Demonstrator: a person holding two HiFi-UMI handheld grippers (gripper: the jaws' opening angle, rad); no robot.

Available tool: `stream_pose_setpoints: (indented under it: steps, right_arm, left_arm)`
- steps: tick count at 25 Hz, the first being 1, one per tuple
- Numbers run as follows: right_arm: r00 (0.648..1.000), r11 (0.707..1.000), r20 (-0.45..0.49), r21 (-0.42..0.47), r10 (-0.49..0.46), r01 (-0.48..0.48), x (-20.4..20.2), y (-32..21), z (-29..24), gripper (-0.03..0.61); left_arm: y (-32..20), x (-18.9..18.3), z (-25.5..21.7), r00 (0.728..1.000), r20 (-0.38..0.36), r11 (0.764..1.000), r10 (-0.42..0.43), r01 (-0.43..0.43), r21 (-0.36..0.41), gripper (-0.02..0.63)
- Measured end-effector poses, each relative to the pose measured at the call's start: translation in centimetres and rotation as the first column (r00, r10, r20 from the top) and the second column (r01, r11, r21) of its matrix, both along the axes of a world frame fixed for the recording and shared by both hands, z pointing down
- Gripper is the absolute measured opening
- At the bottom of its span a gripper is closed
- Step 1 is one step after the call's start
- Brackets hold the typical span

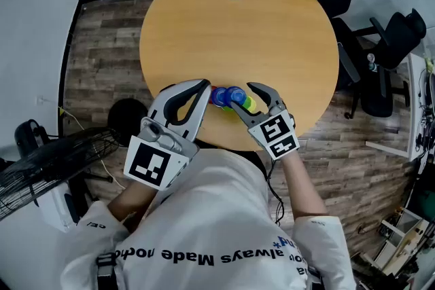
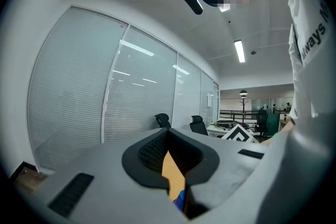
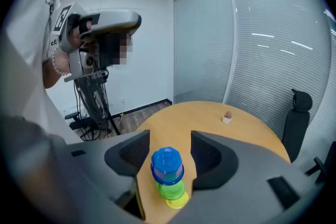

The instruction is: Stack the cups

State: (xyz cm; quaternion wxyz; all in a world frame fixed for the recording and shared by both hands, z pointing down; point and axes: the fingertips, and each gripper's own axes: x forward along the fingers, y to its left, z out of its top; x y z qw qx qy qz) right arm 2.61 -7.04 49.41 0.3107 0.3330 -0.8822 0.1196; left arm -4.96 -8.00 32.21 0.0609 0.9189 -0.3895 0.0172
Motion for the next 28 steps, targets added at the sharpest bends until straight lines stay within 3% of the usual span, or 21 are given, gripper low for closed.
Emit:
stream_pose_setpoints:
  steps: [8,18,28]
  right_arm:
    - [0.989,0.986,0.108,0.117,0.103,-0.115,2.1,-0.6,-6.2,0.193]
    - [0.955,0.931,0.21,0.257,0.208,-0.26,4.8,0.1,-13.4,0.095]
    - [0.914,0.877,0.288,0.306,0.286,-0.371,7.6,1.5,-18.0,0.054]
  left_arm:
    - [0.1,1.8,-0.9,0.999,-0.012,0.999,0.041,-0.041,0.013,0.023]
    - [0.6,3.7,-2.0,0.993,-0.009,0.992,0.116,-0.116,0.038,0.023]
    - [0.8,5.9,-2.9,0.987,-0.014,0.986,0.161,-0.16,0.039,0.023]
